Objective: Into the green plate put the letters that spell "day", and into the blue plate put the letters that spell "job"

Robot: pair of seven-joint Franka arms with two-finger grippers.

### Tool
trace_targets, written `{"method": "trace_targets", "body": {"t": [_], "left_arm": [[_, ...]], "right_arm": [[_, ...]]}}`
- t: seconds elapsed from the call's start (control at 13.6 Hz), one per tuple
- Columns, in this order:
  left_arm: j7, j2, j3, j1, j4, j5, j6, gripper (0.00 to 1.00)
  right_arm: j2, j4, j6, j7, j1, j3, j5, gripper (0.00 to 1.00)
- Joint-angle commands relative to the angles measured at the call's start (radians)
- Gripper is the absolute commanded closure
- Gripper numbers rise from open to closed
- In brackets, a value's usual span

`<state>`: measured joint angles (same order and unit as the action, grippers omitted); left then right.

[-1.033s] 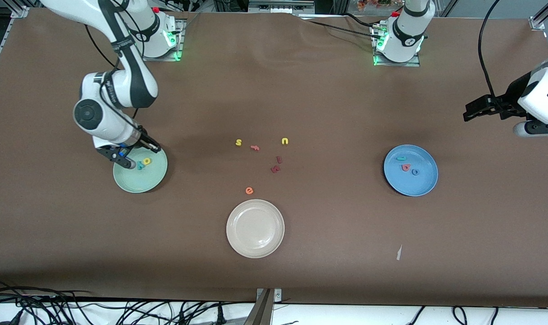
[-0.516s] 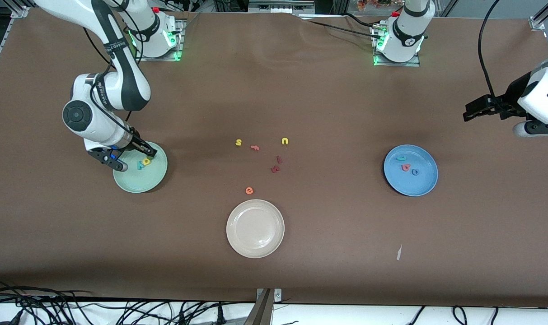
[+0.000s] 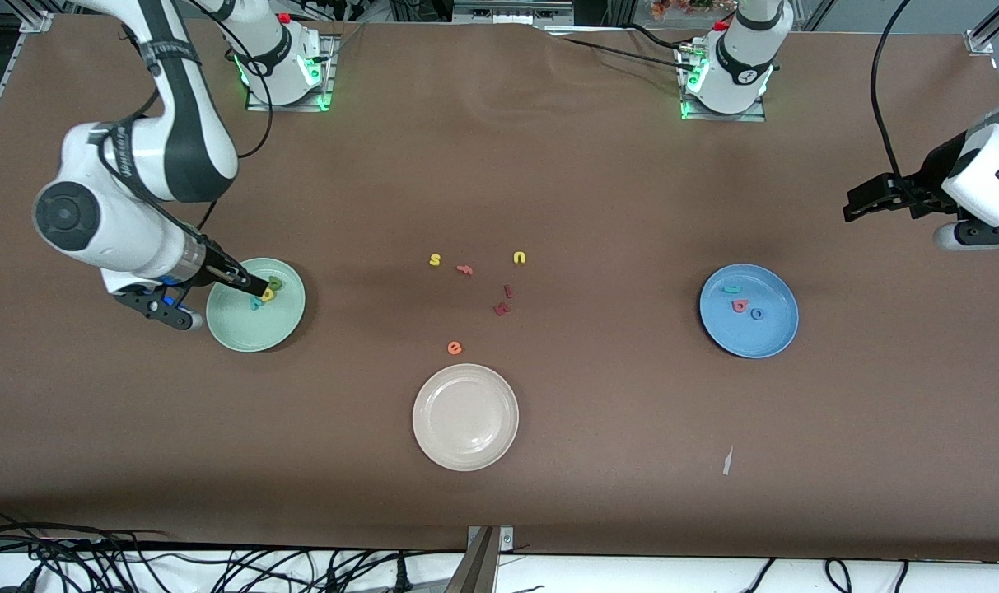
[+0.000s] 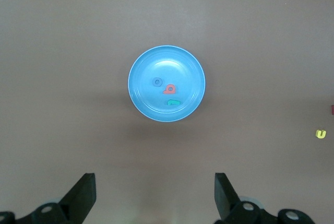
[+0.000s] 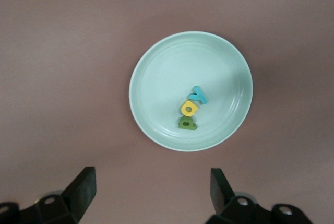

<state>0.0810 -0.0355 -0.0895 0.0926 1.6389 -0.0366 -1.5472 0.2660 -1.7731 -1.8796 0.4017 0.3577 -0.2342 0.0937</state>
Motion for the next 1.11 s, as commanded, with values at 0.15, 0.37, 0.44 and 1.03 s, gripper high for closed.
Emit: {"method": "trace_targets", "body": {"t": [0.15,0.37,0.44,1.03], "left_arm": [[-0.003,-0.001,0.001,-0.004,-0.007,-0.005,0.001,0.0],[-0.003,-0.001,0.001,-0.004,-0.008,-0.003,0.001,0.0],[-0.003,-0.001,0.001,-0.004,-0.008,-0.005,0.001,0.0],[-0.003,-0.001,0.001,-0.004,-0.007,-0.003,0.001,0.0]], "right_arm": [[-0.065,0.217,0.247,-0.334,-0.005,-0.06,-0.006,0.01],[-0.108,0.224,0.252,-0.383,-0.005,-0.059,-0.025,0.01],[-0.111,0.222,0.254,-0.385,-0.003,-0.06,-0.025,0.01],[-0.136,0.207,0.254,-0.268,-0.279,0.266,-0.06,0.01]]}}
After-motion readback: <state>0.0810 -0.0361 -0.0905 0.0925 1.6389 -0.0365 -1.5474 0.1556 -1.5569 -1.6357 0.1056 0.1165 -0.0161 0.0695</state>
